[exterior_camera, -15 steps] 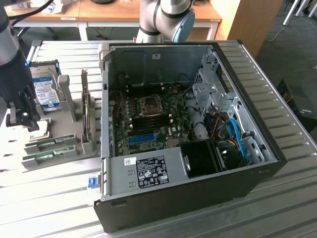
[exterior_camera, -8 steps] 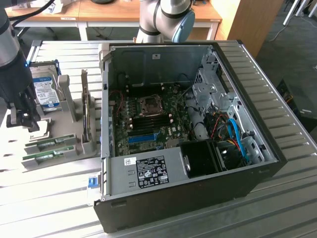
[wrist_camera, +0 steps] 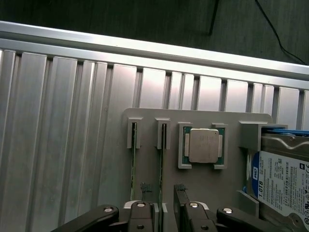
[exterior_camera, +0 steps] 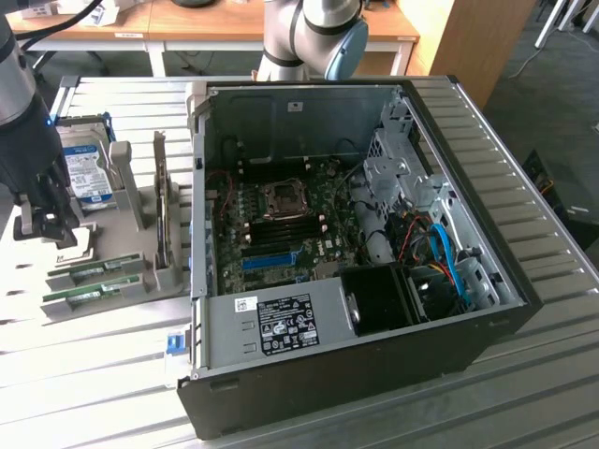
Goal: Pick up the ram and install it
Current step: 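Pick up the ram and move it above insertion slot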
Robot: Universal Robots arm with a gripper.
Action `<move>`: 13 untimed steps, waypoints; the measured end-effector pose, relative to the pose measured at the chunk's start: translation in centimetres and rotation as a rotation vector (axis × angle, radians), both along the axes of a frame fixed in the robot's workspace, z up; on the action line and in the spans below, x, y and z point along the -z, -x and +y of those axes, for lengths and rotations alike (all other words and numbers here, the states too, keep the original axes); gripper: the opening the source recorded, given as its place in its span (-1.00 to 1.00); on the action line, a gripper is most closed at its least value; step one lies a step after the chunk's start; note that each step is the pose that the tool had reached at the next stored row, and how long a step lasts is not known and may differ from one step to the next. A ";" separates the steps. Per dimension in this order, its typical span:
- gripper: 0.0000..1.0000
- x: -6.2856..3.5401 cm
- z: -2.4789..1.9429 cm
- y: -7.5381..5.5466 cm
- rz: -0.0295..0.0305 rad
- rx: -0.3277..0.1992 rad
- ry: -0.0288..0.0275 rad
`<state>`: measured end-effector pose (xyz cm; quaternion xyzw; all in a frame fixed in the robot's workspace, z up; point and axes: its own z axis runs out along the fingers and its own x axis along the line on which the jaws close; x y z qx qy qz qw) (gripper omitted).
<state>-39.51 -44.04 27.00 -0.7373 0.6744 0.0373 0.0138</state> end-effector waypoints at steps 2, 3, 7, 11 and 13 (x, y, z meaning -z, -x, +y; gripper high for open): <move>-0.38 0.01 0.00 0.0 -0.0001 0.000 -0.0001; -0.38 0.00 0.00 0.0 0.0000 0.003 0.0000; -0.38 0.00 0.00 0.0 0.0000 0.012 0.0000; -0.38 0.00 0.00 0.0 0.0000 0.014 0.0001; -0.38 0.01 -0.02 0.0 0.0000 0.014 0.0001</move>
